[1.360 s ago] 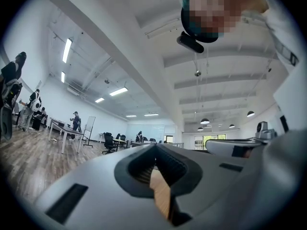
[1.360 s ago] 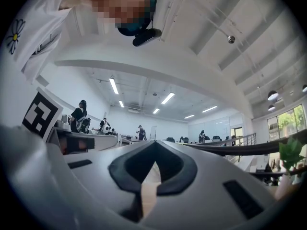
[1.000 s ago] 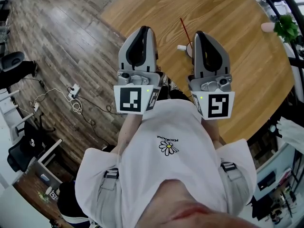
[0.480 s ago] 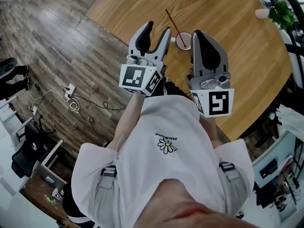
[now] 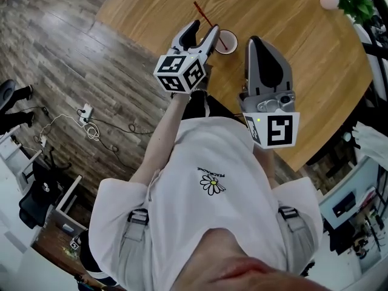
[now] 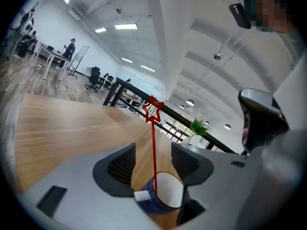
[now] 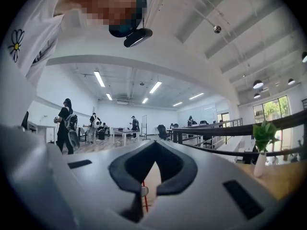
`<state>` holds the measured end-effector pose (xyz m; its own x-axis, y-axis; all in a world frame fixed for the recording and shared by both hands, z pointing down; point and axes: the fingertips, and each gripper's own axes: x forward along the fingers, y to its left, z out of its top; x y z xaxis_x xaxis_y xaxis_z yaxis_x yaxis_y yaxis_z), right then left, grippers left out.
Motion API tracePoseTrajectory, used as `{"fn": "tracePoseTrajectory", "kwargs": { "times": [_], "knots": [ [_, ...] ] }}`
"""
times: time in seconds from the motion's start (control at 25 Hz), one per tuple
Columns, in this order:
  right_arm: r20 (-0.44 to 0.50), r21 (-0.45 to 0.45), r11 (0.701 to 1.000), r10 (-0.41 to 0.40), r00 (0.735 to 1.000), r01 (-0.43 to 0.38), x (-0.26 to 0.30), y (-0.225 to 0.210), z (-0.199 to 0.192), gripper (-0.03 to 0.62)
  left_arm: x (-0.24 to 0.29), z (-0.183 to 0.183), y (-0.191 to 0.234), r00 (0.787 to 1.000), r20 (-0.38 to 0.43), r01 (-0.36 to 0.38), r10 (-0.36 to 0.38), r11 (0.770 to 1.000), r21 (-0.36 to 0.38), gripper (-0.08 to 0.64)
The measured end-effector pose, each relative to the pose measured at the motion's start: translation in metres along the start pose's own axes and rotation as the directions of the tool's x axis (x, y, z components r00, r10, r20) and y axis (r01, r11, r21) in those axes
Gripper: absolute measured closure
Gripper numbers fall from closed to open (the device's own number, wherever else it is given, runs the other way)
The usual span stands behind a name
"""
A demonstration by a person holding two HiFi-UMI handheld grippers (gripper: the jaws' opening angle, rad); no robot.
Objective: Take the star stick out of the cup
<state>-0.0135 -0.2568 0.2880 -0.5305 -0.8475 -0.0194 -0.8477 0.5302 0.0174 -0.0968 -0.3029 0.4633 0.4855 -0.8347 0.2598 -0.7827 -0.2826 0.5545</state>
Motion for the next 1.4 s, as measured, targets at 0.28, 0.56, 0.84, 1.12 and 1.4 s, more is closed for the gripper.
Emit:
{"fn": "tracePoseTrajectory", "kwargs": {
  "times": [0.28,0.56,0.84,1.12,1.4],
  "knots": [
    [-0.039,0.011,1.000,-0.013,0.999,0.013,-0.005,-0.010,-0.018,0.586,0.013,-0.020,0.003,0.997,-0.079,0.005,-0.007,1.000,-0.024,0.394],
    [-0.076,0.002,1.000,-0.004,0.997,0.005,-0.007,-0.012,-0.030,0.586,0.017,-0.026,-0.001,0.996,-0.089,0.006,-0.008,1.000,-0.024,0.463],
    [-0.088,-0.007,1.000,0.011,0.996,-0.011,-0.007,-0.008,-0.035,0.586,0.016,-0.031,-0.001,0.996,-0.088,-0.021,0.019,1.000,-0.019,0.500],
    [-0.090,-0.017,0.999,0.032,0.995,-0.033,-0.004,-0.004,-0.036,0.586,0.015,-0.031,0.001,0.997,-0.076,-0.035,0.033,0.999,-0.015,0.537],
    [-0.083,-0.020,0.999,0.034,0.996,-0.036,-0.004,-0.003,-0.033,0.586,0.015,-0.021,-0.005,0.998,-0.062,-0.021,0.021,1.000,-0.004,0.540]
  ]
}}
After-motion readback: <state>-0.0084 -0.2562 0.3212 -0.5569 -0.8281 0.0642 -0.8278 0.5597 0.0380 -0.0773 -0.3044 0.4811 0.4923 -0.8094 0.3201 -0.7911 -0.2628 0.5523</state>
